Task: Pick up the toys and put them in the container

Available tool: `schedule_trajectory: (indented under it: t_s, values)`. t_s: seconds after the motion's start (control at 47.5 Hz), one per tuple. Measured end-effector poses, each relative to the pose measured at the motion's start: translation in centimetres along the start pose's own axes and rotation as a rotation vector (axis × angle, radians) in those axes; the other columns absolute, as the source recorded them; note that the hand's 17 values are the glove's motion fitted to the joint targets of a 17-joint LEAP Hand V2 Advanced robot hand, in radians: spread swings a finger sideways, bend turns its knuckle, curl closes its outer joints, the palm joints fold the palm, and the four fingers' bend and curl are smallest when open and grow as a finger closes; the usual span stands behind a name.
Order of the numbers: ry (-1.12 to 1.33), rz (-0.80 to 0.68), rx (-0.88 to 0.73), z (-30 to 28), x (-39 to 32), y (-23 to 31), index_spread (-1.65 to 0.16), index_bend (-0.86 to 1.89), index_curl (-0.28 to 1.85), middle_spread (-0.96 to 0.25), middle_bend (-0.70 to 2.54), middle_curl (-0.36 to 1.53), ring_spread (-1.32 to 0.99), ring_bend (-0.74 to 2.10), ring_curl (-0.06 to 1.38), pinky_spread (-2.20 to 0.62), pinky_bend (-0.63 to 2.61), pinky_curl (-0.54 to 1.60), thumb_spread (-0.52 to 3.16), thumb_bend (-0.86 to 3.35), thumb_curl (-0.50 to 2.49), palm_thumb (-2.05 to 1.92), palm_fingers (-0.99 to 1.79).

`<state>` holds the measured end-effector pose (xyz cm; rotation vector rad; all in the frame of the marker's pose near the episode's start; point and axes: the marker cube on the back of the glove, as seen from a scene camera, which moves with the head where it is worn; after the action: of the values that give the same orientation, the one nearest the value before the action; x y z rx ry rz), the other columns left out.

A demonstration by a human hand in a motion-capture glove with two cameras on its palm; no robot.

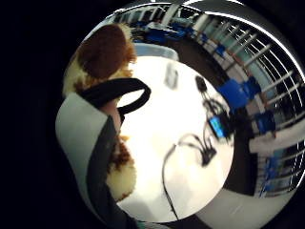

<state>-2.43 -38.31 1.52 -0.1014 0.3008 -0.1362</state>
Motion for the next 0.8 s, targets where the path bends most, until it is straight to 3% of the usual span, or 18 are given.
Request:
schedule_trajectory:
  t_s: [0.084,0.147,0.211,0.295,0.358,0.463,0.505,0.526,0.548,0.59,0.8]
  values:
    - [-0.099,-0.008,-0.006,1.5,-7.1,-6.6,-0.43,0.24,0.64,-0.33,0.69,0.58,-0.53,0.90,0.49,-0.35,0.96,0.42,0.64,0.08,0.89,0.63,0.92]
    - [-0.008,-0.018,-0.022,3.5,-10.4,-10.4,-0.43,0.23,0.65,-0.33,0.69,0.59,-0.53,0.90,0.50,-0.35,0.97,0.42,0.63,0.07,0.91,0.63,0.91]
    - [0.099,-0.011,-0.050,5.4,-12.2,-13.6,-0.43,0.22,0.68,-0.33,0.68,0.59,-0.53,0.89,0.51,-0.35,0.98,0.43,0.63,0.06,0.93,0.62,0.90]
    - [0.052,-0.151,-0.106,7.5,-14.0,-16.5,-0.44,0.21,0.70,-0.33,0.68,0.61,-0.53,0.89,0.52,-0.35,1.00,0.43,0.63,0.06,0.95,0.62,0.88]
    - [0.050,-0.146,-0.147,9.2,-14.2,-18.0,-0.45,0.19,0.72,-0.33,0.66,0.61,-0.53,0.89,0.52,-0.35,1.01,0.43,0.63,0.05,0.97,0.62,0.88]
    - [0.080,-0.056,-0.304,12.9,-13.5,-19.2,-0.46,0.15,0.74,-0.34,0.62,0.62,-0.52,0.91,0.55,-0.33,1.03,0.45,0.67,0.02,0.97,0.57,0.74]
    - [0.065,-0.030,-0.377,13.9,-13.2,-19.2,-0.44,0.12,0.72,-0.33,0.54,0.60,-0.49,0.90,0.55,-0.29,1.01,0.45,0.84,-0.06,0.90,0.43,0.44]
    - [0.058,-0.024,-0.399,14.2,-13.1,-19.2,-0.44,0.14,0.73,-0.33,0.54,0.60,-0.48,0.91,0.57,-0.28,1.02,0.46,0.87,-0.06,0.89,0.40,0.42]
    - [0.052,-0.020,-0.412,14.5,-13.0,-19.1,-0.44,0.12,0.71,-0.31,0.40,0.55,-0.45,0.75,0.52,-0.21,1.06,0.47,0.92,-0.12,0.83,0.28,0.04]
    - [0.043,-0.018,-0.421,14.8,-12.9,-19.1,-0.43,0.16,0.72,-0.28,0.34,0.54,-0.37,0.64,0.52,-0.15,1.09,0.49,0.97,-0.13,0.77,0.17,-0.21]
    - [0.017,-0.065,-0.407,14.0,-13.3,-17.6,-0.41,0.11,0.55,-0.21,0.19,0.45,-0.20,0.33,0.35,0.00,0.97,0.38,1.11,-0.07,0.57,-0.06,-0.16]
